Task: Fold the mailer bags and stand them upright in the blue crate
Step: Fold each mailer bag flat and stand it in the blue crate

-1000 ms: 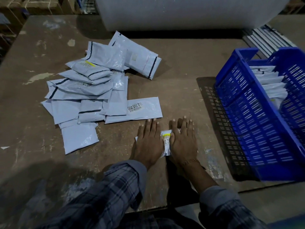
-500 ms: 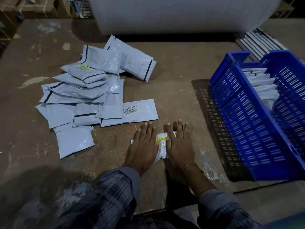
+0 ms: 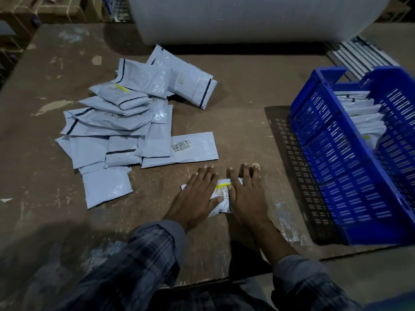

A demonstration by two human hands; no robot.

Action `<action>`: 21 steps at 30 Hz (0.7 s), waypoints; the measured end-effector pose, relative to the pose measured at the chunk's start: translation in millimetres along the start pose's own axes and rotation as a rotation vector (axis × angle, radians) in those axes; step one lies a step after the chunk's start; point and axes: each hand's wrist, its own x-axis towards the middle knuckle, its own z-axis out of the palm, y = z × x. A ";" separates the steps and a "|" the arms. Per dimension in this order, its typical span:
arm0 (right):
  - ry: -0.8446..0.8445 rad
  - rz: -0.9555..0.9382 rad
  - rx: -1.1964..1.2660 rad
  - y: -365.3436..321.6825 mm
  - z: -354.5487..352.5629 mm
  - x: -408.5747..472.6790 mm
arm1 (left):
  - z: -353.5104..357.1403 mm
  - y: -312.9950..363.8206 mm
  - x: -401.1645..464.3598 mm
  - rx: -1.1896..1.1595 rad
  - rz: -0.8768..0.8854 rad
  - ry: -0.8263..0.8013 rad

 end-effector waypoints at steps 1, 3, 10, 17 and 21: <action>-0.015 -0.015 0.028 2.6 -1.3 -0.7 | -1.4 -4.8 -1.7 -0.012 -0.006 -0.005; -0.044 -0.049 0.091 7.9 -4.9 -3.4 | -4.8 -9.3 -6.3 -0.009 -0.042 0.009; -0.010 -0.030 0.172 10.4 -9.8 -15.6 | -7.6 -7.0 -17.7 0.074 -0.123 0.031; 0.070 0.060 -0.055 -7.3 -1.8 7.9 | 2.0 16.8 3.2 0.019 -0.307 0.117; 0.067 0.025 -0.103 -8.1 2.3 14.4 | 7.0 29.2 0.7 0.087 -0.174 0.117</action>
